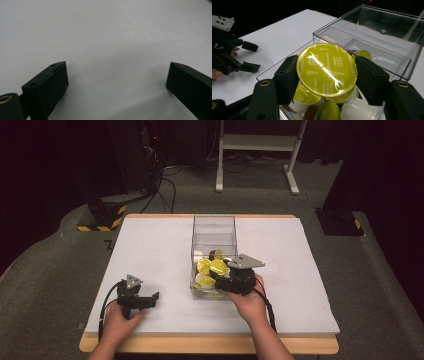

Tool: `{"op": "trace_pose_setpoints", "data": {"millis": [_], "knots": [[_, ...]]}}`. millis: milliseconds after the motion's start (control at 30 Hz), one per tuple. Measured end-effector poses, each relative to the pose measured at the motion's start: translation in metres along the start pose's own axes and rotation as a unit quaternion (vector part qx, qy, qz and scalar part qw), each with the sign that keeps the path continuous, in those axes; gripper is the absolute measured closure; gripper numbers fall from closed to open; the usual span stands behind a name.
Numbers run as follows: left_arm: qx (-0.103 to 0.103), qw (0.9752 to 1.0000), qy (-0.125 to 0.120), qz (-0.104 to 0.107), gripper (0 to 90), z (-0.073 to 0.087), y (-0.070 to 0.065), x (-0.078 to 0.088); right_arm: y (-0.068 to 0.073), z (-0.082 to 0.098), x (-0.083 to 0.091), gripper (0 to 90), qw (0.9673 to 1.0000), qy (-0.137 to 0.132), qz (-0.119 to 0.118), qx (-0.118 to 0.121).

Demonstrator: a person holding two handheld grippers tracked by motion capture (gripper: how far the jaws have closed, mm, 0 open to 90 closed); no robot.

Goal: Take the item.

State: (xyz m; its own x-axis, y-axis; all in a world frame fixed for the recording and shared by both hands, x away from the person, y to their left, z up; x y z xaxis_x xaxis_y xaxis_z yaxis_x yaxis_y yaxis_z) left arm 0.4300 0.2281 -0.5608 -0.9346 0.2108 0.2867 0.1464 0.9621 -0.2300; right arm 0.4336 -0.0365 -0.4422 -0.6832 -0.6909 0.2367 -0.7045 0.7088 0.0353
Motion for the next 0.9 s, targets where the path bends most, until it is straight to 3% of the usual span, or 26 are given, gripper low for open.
{"op": "trace_pose_setpoints", "data": {"millis": [567, 900], "knots": [[0.000, 1.0000, 0.000, 0.000, 4.3, 0.000, 0.000, 0.000, -0.031, -0.006, 0.019, 38.6, 0.9991, -0.016, 0.038, -0.009], [0.000, 1.0000, 0.001, 0.000, 4.3, 0.000, 0.000, 0.000, -0.058, -0.005, 0.032, 38.7, 0.9966, -0.020, 0.078, -0.015]]}}
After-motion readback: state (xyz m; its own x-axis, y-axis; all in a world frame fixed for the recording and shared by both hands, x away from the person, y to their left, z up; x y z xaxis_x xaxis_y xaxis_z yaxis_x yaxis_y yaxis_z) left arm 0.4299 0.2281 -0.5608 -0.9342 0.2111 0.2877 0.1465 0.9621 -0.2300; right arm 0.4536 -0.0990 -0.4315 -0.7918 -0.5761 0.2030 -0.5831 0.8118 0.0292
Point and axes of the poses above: each handheld gripper's, and its own axes: x roughly backward along the jaws, z roughly out of its underside, y roughly to its left, the point moved 8 cm from there along -x, roughly forward along the jaws, and after that the axes turned 14 degrees about -y, right-handed, at the moved point
